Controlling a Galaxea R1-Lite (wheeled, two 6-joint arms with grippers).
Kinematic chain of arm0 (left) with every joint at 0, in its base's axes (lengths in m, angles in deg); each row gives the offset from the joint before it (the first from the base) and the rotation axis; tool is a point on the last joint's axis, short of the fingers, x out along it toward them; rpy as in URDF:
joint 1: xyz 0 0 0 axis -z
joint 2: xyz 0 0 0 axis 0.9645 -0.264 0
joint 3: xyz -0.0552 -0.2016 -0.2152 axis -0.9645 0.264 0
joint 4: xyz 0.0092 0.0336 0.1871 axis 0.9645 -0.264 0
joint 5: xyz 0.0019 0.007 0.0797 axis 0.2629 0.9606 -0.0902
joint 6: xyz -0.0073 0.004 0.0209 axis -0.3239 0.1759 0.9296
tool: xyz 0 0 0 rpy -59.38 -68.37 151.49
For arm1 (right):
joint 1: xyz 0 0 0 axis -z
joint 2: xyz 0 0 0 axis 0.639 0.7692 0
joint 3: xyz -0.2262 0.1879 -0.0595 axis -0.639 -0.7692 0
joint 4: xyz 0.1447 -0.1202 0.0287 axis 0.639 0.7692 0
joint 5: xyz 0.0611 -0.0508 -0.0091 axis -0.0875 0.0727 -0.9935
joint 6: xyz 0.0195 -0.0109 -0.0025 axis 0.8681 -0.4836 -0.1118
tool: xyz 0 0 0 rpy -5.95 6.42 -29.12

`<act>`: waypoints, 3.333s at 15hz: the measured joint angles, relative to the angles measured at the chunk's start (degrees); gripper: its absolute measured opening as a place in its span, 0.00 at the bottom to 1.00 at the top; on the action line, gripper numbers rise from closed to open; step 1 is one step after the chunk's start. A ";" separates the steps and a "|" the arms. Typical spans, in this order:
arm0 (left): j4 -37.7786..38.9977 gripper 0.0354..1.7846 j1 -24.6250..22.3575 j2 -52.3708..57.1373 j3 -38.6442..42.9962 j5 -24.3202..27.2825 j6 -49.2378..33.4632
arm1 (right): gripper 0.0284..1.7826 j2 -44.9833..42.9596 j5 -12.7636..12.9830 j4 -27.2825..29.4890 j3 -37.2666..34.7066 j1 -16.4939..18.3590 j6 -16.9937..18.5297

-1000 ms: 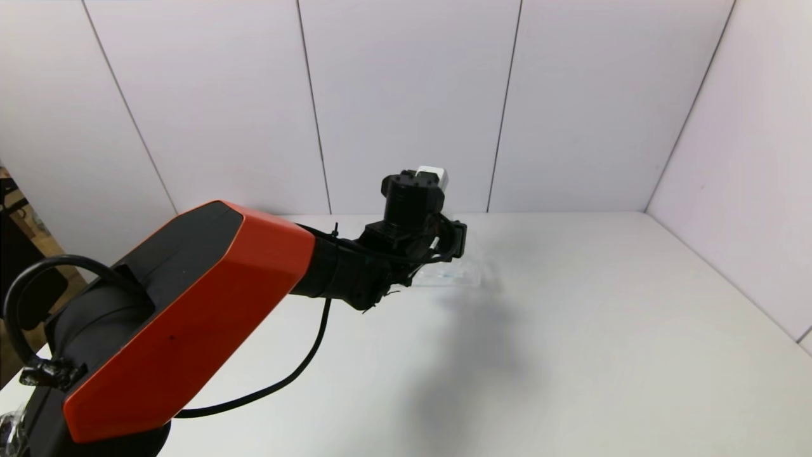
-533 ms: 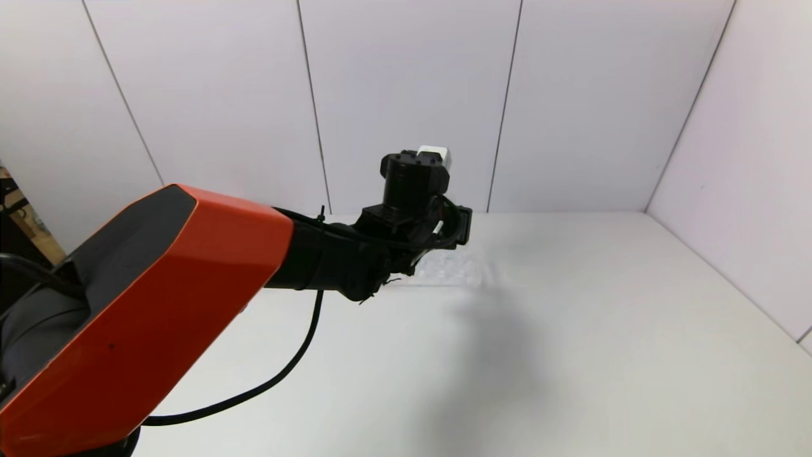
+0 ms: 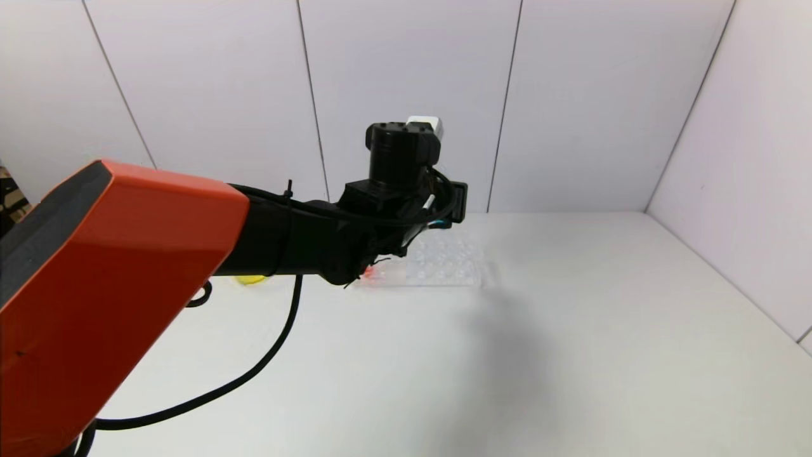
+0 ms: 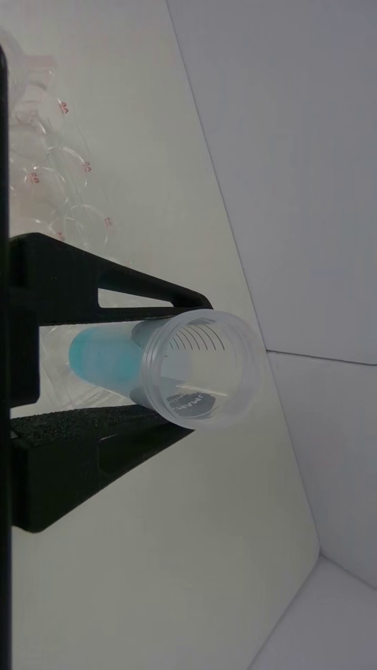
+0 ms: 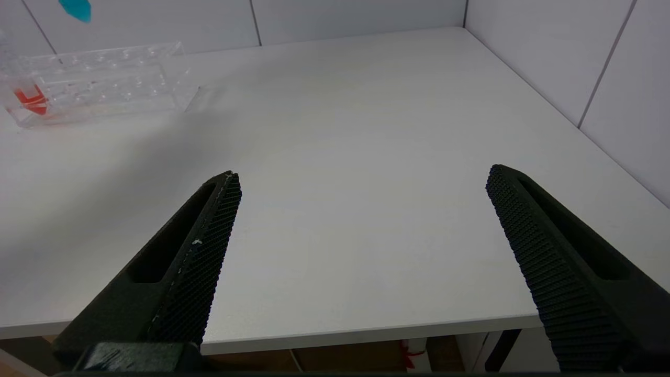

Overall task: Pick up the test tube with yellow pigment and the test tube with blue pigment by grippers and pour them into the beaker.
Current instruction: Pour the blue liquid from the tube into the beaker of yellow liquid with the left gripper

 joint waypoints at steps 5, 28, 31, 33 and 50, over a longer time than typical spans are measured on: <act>-0.84 0.24 -8.11 7.47 5.02 0.43 0.06 | 0.96 0.00 0.00 -0.02 0.00 0.00 0.00; -0.59 0.24 -54.92 25.89 27.40 25.89 3.83 | 0.96 0.00 0.02 0.00 0.00 0.02 0.00; -0.48 0.24 -56.49 25.56 27.82 28.12 5.75 | 0.96 0.00 0.00 -0.02 0.00 -0.02 0.02; -0.48 0.24 -57.93 25.12 27.49 30.85 5.77 | 0.96 0.00 0.00 -0.02 0.00 0.02 0.00; -18.86 0.24 -60.68 13.74 6.66 54.97 23.50 | 0.96 0.00 -0.02 -0.02 0.00 -0.02 -0.01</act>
